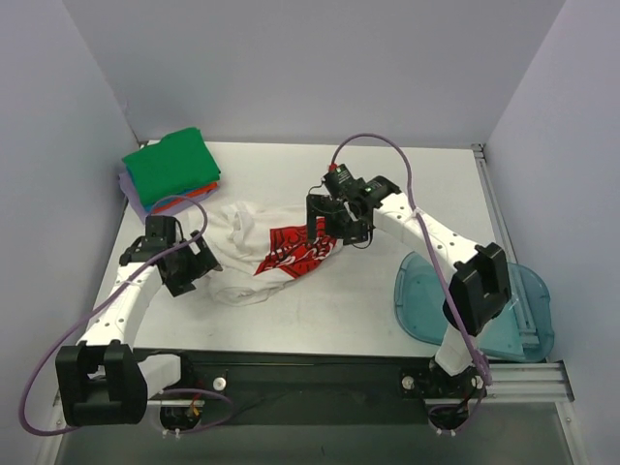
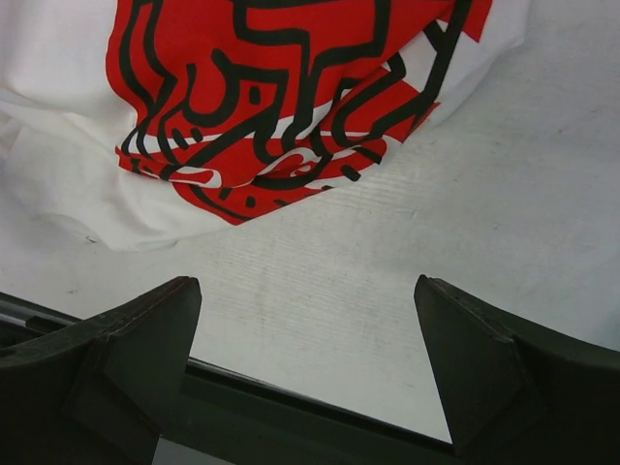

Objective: Fold and stack the t-shirts
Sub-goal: Move the tshirt to the center of the board, then flatten out the tshirt

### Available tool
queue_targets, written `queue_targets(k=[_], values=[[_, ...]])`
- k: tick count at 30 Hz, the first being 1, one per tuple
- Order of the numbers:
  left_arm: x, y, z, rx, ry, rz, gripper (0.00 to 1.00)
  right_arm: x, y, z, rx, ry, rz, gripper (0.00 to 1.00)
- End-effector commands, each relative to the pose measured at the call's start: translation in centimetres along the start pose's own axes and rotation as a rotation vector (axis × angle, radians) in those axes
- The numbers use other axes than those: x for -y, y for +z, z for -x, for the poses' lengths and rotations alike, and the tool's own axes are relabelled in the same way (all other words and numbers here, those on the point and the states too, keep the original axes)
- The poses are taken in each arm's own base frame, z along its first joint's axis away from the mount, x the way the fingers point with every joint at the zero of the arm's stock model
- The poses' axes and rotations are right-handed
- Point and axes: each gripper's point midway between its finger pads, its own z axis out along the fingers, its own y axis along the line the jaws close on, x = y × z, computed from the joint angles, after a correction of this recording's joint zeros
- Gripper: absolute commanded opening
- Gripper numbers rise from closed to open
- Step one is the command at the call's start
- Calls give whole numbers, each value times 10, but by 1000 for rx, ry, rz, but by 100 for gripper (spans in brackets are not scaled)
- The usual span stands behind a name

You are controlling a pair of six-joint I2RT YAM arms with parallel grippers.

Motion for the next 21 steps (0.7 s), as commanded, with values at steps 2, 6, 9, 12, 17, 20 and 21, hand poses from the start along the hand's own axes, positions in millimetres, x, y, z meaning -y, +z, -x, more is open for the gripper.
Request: queue_targets(k=[2, 6, 9, 12, 17, 20, 21], values=[[-10, 16, 7, 16, -111, -29, 97, -18, 15, 0, -66, -26, 66, 98], [-10, 21, 23, 64, -125, -59, 97, -29, 46, -1, -141, -36, 91, 92], [-4, 28, 25, 53, -128, -88, 97, -25, 63, -3, -171, -30, 74, 90], [2, 37, 27, 44, -133, -117, 94, -14, 73, 0, -183, 10, 46, 89], [2, 53, 24, 15, -141, -126, 83, 15, 86, -3, -208, 87, -27, 88], [5, 62, 22, -5, -133, -135, 78, 27, 94, -6, -226, 107, -55, 85], [6, 65, 22, -8, -128, -136, 75, 29, 98, -9, -238, 106, -63, 82]])
